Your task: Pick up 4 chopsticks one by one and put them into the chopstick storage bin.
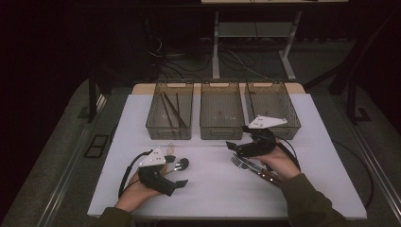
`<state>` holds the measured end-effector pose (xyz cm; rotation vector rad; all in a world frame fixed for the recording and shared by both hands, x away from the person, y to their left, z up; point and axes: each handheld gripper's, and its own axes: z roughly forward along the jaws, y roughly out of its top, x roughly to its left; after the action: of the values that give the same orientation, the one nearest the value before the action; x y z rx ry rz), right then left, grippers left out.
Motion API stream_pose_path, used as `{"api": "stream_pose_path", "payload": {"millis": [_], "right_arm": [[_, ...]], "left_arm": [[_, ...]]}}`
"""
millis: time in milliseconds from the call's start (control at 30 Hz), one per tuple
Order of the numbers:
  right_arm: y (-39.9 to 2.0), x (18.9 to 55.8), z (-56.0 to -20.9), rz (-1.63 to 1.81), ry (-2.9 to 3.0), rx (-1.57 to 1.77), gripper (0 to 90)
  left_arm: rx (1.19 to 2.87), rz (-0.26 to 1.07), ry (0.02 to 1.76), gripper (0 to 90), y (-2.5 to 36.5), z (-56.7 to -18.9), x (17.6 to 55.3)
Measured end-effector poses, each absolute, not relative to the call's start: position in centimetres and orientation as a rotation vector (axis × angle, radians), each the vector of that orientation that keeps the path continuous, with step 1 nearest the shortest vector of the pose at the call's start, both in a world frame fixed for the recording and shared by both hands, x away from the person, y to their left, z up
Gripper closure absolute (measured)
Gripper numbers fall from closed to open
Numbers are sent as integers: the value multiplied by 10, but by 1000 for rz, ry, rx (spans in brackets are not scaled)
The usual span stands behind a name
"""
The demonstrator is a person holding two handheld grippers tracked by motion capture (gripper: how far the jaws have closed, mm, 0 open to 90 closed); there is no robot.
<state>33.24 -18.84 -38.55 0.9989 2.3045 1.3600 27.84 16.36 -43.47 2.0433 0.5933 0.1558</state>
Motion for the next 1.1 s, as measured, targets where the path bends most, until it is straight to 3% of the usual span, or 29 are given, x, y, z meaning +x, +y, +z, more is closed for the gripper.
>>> {"api": "stream_pose_path", "payload": {"millis": [1100], "right_arm": [[-285,250,-440,1336,2323,1002,119]], "left_arm": [[2045,182,612,11,167,-434,274]]}}
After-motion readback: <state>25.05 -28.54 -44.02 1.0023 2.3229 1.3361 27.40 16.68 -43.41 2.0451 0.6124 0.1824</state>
